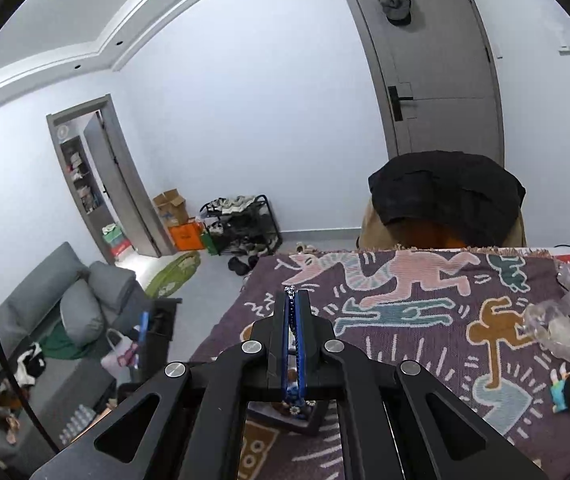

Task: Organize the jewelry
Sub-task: 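Carry the held jewelry into the black box and open both tools, then return both tools to the pile and close the right tool on jewelry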

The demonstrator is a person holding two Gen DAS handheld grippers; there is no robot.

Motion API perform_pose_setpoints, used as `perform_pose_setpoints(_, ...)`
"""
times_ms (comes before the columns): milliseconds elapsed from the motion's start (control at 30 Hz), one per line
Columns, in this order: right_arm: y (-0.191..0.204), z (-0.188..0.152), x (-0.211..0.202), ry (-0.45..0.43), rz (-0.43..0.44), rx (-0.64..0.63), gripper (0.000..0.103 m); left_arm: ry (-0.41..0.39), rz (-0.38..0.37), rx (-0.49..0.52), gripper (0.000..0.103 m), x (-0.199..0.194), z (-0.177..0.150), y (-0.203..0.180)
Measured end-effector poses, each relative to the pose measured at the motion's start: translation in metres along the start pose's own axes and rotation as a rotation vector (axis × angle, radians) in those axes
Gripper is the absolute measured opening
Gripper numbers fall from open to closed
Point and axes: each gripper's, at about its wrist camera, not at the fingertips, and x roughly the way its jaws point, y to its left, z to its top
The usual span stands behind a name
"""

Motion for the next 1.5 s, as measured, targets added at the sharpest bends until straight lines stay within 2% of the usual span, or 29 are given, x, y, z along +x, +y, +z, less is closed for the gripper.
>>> perform_pose_setpoints(67,-0.001,0.0,0.002,0.004,-0.001,0.003,0.004,-0.004,-0.011,-0.009,0.049,0.0,-0.001,0.003)
perform_pose_setpoints(133,-0.001,-0.001,0.003,0.009,0.001,0.004,0.004,-0.039,-0.01,-0.008,0.066,-0.008,-0.002,0.003)
perform_pose_setpoints(167,0.001,-0.001,0.003,0.011,0.002,0.004,0.004,-0.056,-0.013,-0.007,0.069,-0.011,-0.002,0.004)
perform_pose_setpoints(700,0.027,0.0,0.039,0.069,0.015,-0.03,0.004,-0.155,0.044,0.026,0.069,-0.06,-0.014,0.032)
perform_pose_setpoints(1000,0.04,-0.002,0.067,0.116,0.016,-0.044,0.004,-0.192,0.046,0.018,0.069,-0.077,-0.028,0.05)
perform_pose_setpoints(1200,0.038,-0.023,0.108,0.228,-0.023,-0.054,0.005,-0.209,0.054,0.006,0.069,-0.083,-0.031,0.058)
perform_pose_setpoints(1233,0.036,-0.029,0.117,0.264,-0.03,-0.051,0.008,-0.208,0.055,0.005,0.069,-0.082,-0.031,0.059)
perform_pose_setpoints(1267,0.035,-0.033,0.122,0.292,-0.029,-0.042,0.022,-0.208,0.056,0.005,0.069,-0.082,-0.031,0.059)
perform_pose_setpoints(1300,0.032,-0.036,0.126,0.314,-0.024,-0.029,0.046,-0.208,0.057,0.006,0.069,-0.082,-0.031,0.058)
perform_pose_setpoints(1367,0.026,-0.042,0.126,0.31,-0.021,-0.007,0.067,-0.208,0.059,0.01,0.069,-0.081,-0.032,0.057)
perform_pose_setpoints(1500,0.016,-0.045,0.114,0.297,-0.041,-0.008,0.068,-0.207,0.06,0.028,0.069,-0.08,-0.032,0.049)
